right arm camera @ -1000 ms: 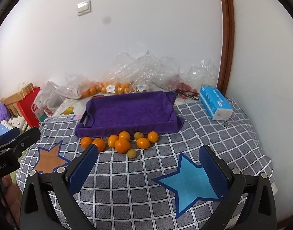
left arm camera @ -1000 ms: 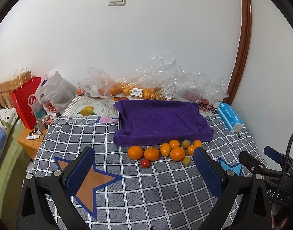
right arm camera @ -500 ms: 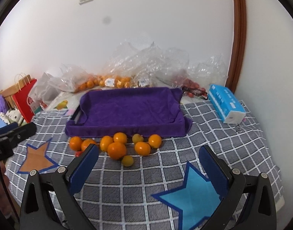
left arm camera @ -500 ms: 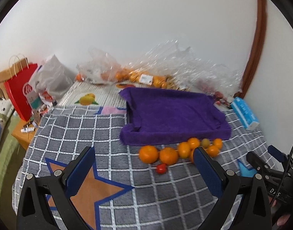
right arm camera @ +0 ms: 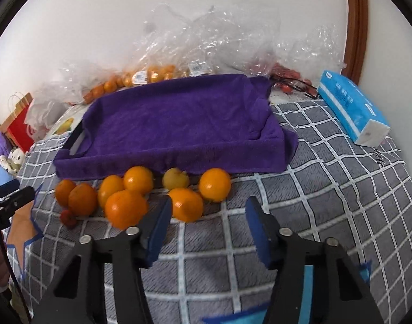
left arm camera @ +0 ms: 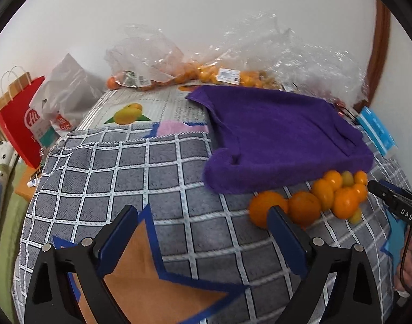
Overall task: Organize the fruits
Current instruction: 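Close the left tool on a large orange while the right tool grasps another orange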
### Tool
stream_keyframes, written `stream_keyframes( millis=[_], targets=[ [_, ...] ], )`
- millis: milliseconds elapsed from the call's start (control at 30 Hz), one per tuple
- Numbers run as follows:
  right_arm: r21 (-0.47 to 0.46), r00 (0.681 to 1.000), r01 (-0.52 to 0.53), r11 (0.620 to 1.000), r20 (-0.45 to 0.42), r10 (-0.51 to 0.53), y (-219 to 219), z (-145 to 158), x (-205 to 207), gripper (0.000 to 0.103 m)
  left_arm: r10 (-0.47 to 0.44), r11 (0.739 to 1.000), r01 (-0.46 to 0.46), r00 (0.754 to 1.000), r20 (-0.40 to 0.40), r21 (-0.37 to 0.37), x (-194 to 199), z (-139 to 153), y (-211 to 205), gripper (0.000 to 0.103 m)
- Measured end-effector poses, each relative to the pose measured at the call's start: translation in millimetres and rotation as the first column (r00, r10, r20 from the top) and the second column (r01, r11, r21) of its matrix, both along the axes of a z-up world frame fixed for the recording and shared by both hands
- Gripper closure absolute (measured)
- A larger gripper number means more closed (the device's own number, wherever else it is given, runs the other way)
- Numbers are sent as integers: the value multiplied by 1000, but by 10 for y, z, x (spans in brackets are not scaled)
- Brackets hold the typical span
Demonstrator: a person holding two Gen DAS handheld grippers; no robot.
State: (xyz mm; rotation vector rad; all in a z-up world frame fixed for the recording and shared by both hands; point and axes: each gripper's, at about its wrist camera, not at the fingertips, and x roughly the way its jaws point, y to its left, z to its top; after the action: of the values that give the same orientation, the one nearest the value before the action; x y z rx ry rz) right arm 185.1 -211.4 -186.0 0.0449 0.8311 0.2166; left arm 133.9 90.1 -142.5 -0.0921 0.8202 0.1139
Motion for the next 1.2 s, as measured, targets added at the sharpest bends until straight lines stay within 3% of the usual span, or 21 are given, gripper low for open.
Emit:
stream_keyframes(
  millis=[67, 367, 467, 667, 833, 900, 967, 1200],
  targets=[
    [18, 1000, 11, 1000, -11, -11, -28, -18, 95, 59, 6, 1000, -6, 1000, 7, -12, 50, -31, 21, 7],
    [44, 999, -4, 999, -50, 6, 3, -139, 349, 69, -44, 994, 41, 999, -23, -104, 239, -193, -47, 13],
    [72, 998, -10, 997, -63, 15, -57, -136, 353, 72, -73, 988, 68, 997, -32, -138, 285, -221, -110, 24],
    [16, 999, -17, 1000, -51, 17, -148, -107, 222, 72, -132, 977, 124, 991, -35, -173, 302, -271, -224, 37],
    [19, 997, -46, 999, -54, 47, -149, -161, 192, 71, -174, 956, 159, 984, -40, -247, 302, -326, -250, 48],
    [15, 996, -49, 999, -76, 50, -130, -238, 221, 71, -186, 949, 166, 981, -51, -267, 305, -340, -231, 64],
    [5, 998, -39, 999, -50, 39, -117, -263, 200, 71, -185, 941, 161, 981, -54, -297, 286, -330, -185, 64],
    [-2, 998, -57, 998, -36, 56, -128, -245, 117, 71, -121, 968, 105, 991, -60, -229, 247, -327, -87, 63]
  ],
)
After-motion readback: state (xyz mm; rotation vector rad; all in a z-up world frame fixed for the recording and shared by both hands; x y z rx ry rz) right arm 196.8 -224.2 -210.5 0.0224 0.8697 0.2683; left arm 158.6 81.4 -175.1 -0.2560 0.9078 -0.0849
